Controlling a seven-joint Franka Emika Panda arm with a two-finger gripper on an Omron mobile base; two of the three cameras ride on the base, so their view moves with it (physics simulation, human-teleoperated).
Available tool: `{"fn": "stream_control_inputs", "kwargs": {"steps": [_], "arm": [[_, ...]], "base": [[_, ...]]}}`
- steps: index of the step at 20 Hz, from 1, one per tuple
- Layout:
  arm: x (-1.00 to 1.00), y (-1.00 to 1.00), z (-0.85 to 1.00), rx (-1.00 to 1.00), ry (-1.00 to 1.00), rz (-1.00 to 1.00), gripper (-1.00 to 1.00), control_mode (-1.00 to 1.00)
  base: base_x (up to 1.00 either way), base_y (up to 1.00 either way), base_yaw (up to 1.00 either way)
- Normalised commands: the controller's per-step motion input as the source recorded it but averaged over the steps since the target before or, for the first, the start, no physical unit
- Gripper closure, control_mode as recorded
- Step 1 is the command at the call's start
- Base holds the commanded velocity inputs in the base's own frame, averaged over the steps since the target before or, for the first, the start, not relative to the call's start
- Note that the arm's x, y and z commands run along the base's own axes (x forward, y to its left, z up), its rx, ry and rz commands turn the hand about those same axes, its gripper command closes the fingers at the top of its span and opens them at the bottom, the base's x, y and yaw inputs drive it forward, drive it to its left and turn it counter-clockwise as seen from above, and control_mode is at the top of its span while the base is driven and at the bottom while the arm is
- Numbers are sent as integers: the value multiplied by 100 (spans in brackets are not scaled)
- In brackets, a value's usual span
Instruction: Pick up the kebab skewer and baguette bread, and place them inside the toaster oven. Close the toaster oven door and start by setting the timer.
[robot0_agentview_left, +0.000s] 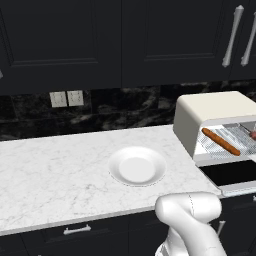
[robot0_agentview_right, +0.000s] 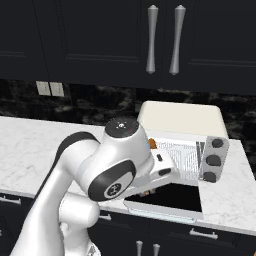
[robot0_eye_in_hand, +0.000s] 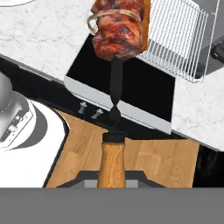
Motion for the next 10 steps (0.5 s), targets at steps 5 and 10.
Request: {"fn": "stream_control_inputs", "kwargs": {"steps": [5, 10], "arm": [[50, -11, -30, 15, 0, -21, 100, -100], [60, 0, -58, 5, -2, -19, 100, -100]], "base": [[0, 0, 0], [0, 0, 0]]}}
